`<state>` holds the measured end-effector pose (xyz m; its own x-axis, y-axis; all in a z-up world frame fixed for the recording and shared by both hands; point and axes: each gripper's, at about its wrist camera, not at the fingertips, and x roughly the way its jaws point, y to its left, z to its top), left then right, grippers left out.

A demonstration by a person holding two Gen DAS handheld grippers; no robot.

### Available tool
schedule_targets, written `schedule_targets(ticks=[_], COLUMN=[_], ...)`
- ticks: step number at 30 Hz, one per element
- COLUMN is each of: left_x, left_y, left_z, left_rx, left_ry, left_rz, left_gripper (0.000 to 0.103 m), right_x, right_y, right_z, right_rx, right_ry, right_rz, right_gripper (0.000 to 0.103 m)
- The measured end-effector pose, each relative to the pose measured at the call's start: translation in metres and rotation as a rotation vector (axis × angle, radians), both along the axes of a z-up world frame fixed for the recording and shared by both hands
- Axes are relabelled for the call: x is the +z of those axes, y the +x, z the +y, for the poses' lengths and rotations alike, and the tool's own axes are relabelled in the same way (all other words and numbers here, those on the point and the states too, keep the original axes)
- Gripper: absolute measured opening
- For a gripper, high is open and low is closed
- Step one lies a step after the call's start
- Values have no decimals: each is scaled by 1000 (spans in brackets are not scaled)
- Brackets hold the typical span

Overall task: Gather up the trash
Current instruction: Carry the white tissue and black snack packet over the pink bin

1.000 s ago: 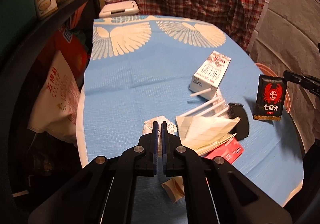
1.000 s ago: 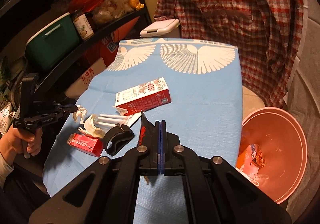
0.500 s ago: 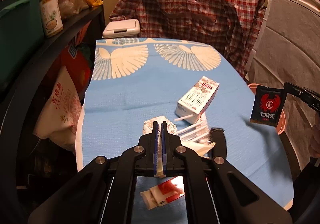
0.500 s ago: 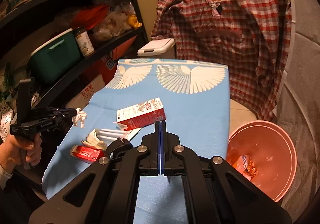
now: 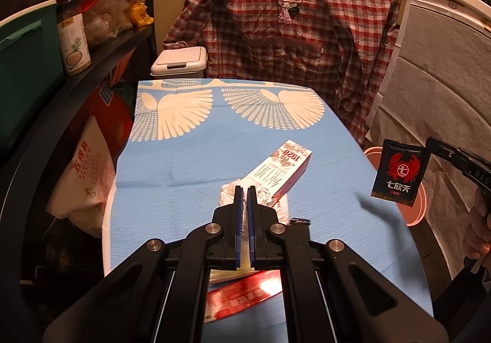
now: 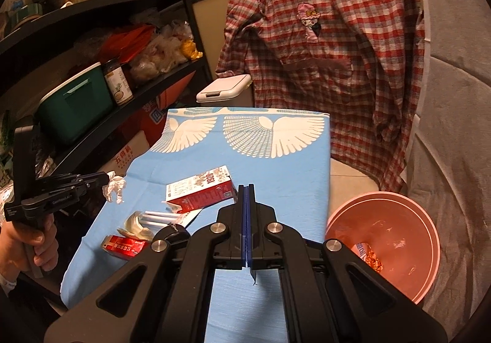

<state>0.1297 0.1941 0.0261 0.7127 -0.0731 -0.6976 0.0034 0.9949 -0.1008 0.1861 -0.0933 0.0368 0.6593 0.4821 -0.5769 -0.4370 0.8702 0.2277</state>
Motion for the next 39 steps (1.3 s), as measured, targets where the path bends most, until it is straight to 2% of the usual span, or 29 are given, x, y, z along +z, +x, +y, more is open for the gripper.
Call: schedule_targets(ticks=[14,39], left_x=[7,9], left_y=[10,40], left_z=[-28,-116], left_rx=[-7,-110], left_ry=[-37,-51], left_rz=[-22,-41], left_gripper=[3,3], right_x=[5,4], right_y=[3,13], right_z=[-23,-86], right_rx=[-65,-213], right_ry=[-6,-6], right_rz=[-25,-41], right_gripper=[0,0])
